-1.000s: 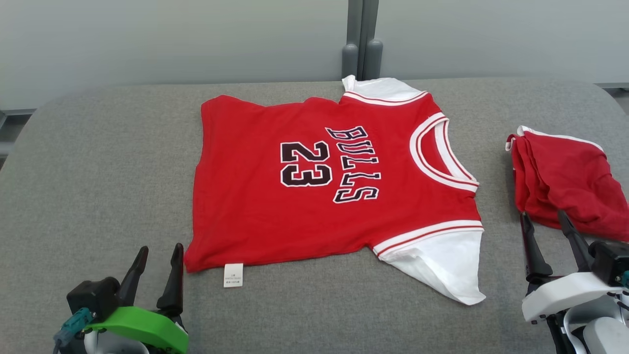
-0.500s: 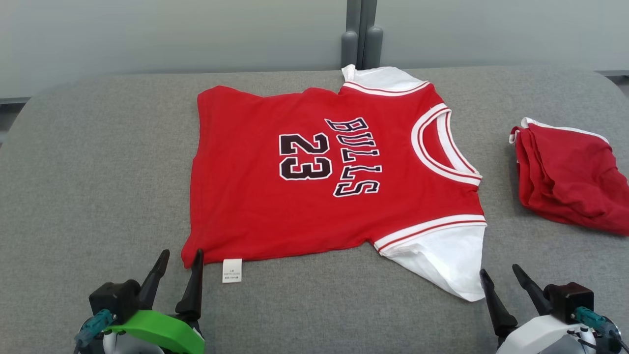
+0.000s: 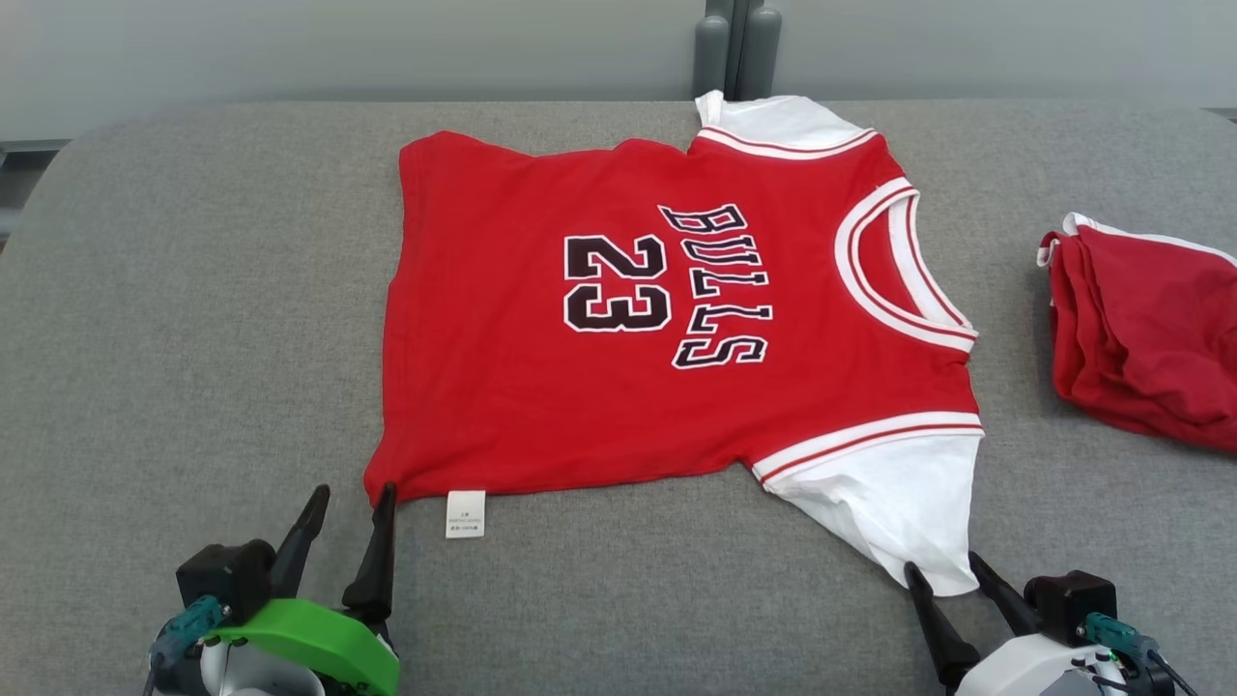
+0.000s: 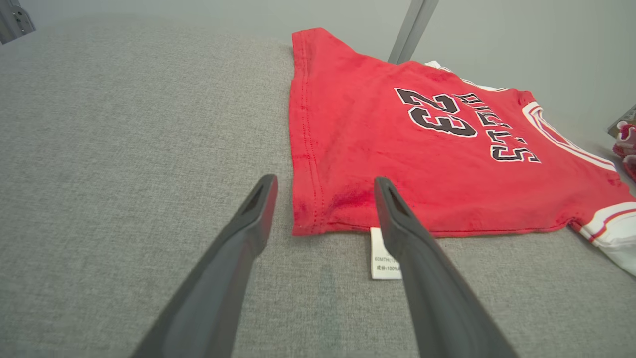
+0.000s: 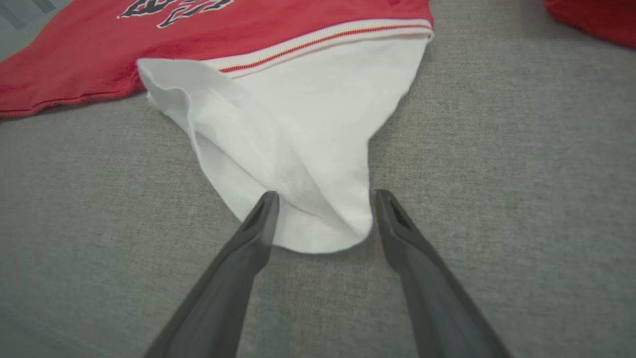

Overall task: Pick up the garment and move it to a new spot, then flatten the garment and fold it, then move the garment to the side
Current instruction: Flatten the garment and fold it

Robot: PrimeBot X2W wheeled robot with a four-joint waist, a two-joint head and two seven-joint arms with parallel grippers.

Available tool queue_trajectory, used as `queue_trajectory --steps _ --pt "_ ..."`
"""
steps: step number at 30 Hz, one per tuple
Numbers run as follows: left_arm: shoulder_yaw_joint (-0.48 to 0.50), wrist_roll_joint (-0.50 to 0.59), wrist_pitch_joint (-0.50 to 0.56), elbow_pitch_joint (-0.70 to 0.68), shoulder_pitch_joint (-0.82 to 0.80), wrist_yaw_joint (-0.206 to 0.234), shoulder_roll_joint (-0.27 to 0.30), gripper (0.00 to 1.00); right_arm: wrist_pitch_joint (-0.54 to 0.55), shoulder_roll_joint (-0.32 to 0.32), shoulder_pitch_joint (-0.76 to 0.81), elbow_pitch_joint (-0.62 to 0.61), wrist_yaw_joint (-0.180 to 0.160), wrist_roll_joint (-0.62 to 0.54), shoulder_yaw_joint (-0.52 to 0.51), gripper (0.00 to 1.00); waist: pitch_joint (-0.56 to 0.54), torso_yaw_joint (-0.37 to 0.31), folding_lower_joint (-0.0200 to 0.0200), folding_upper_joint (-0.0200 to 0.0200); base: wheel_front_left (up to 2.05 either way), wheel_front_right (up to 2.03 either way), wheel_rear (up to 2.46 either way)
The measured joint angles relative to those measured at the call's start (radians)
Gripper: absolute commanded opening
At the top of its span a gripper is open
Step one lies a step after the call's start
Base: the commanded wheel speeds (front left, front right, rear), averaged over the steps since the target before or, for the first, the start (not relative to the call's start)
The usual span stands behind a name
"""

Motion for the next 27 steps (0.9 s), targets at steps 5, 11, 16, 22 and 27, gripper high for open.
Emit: queue_trajectory --steps 5,11,16,22,27 --pt "-0.017 -0.001 0.0 0.05 0.0 0.0 -0.003 1.0 0.0 0.005 -0.034 0.025 0.008 0.004 -0.002 0.4 0.005 -0.001 0.0 0.0 0.0 0.0 0.0" --pt "-0.046 -0.005 0.0 0.101 -0.003 -0.002 -0.009 1.0 0.0 0.01 -0.06 0.049 0.022 0.008 -0.002 0.0 0.013 -0.004 0.0 0.0 0.0 0.0 0.0" --pt "-0.042 -0.013 0.0 0.129 -0.051 -0.009 -0.008 1.0 0.0 0.014 -0.082 0.06 0.033 0.012 -0.004 0.0 0.027 -0.011 0.0 0.0 0.0 0.0 0.0" --pt "-0.037 -0.027 0.0 0.178 -0.1 -0.009 -0.003 1.0 0.0 0.012 -0.102 0.073 0.041 0.015 -0.008 0.0 0.041 -0.028 0.0 0.0 0.0 0.0 0.0" --pt "-0.035 -0.05 0.0 0.218 -0.101 -0.01 -0.002 0.77 -0.002 0.013 -0.117 0.085 0.043 0.015 -0.01 0.0 0.046 -0.042 0.0 0.0 0.0 0.0 0.0"
